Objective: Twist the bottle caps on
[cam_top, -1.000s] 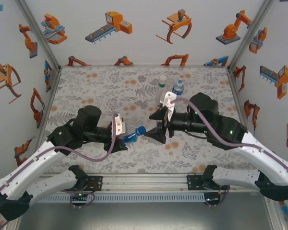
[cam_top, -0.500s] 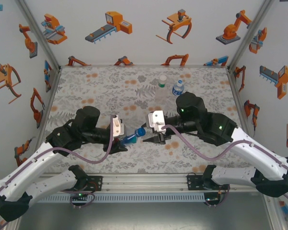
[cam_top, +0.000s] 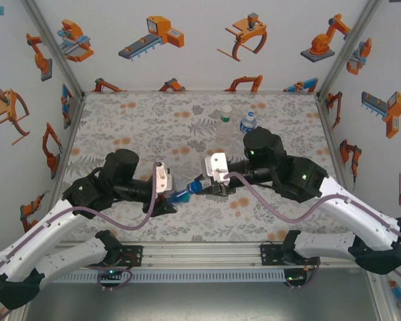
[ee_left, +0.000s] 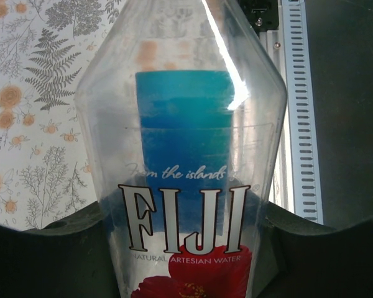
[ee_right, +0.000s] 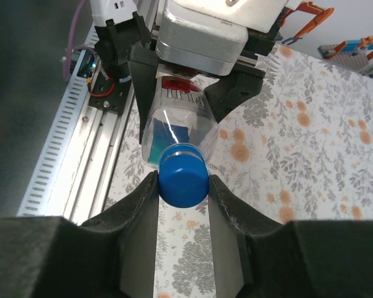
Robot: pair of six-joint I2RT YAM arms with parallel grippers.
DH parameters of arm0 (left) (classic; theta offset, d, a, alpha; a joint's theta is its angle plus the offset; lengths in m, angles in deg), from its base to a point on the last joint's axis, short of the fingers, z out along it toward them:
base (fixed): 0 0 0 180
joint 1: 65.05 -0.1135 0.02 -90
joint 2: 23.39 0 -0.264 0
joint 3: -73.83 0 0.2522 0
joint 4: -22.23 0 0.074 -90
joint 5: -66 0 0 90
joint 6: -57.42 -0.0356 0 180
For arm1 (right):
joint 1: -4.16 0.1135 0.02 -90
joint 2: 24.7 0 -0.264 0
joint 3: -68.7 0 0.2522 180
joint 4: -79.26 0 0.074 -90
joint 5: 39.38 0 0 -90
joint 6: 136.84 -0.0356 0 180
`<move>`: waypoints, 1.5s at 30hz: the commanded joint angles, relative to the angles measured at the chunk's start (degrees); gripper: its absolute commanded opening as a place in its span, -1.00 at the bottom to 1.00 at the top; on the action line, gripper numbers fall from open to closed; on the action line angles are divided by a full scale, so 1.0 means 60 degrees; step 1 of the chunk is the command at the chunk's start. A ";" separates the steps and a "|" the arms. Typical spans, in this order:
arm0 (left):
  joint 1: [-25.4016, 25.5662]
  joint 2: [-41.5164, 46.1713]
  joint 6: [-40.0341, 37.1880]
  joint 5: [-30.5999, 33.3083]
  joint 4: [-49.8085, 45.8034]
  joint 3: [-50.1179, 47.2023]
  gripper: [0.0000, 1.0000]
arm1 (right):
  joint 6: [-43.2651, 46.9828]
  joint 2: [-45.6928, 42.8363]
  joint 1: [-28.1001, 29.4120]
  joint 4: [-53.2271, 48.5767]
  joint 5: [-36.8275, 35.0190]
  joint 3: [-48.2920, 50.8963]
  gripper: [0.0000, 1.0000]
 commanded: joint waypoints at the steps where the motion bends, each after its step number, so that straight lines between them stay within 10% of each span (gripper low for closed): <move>1: 0.0011 0.0091 -0.0091 -0.0113 0.0135 0.0061 -1.00 | -0.1170 0.0114 0.0034 0.0230 0.0193 -0.0166 -0.49; 6: 0.0011 0.0091 -0.0085 0.0082 0.0123 0.0076 -1.00 | -0.4787 0.0045 0.0030 0.0882 -0.0372 0.0231 -1.00; 15: 0.0016 -0.0015 0.0082 0.0389 0.0471 -0.0011 -1.00 | -1.4917 -0.0142 -0.0004 0.1124 -0.3970 0.1012 -1.00; 21: 0.0018 -0.0093 0.0130 0.0602 0.0739 -0.0100 -1.00 | -1.8313 -0.0166 -0.0075 0.0918 -0.4809 0.1562 -1.00; 25: 0.0020 -0.0143 0.0128 0.0599 0.0783 -0.0100 -1.00 | -1.8090 -0.0189 -0.0074 0.0922 -0.5147 0.1426 -0.89; 35: 0.0012 0.0040 0.0132 0.0554 0.0681 -0.0172 -1.00 | -1.2347 -0.0688 -0.0105 0.1045 -0.5064 0.0512 0.25; 45: 0.0023 0.0101 0.0077 0.0006 0.0487 -0.0115 -1.00 | -0.4380 -0.0976 -0.0169 0.0889 -0.1341 -0.0282 0.27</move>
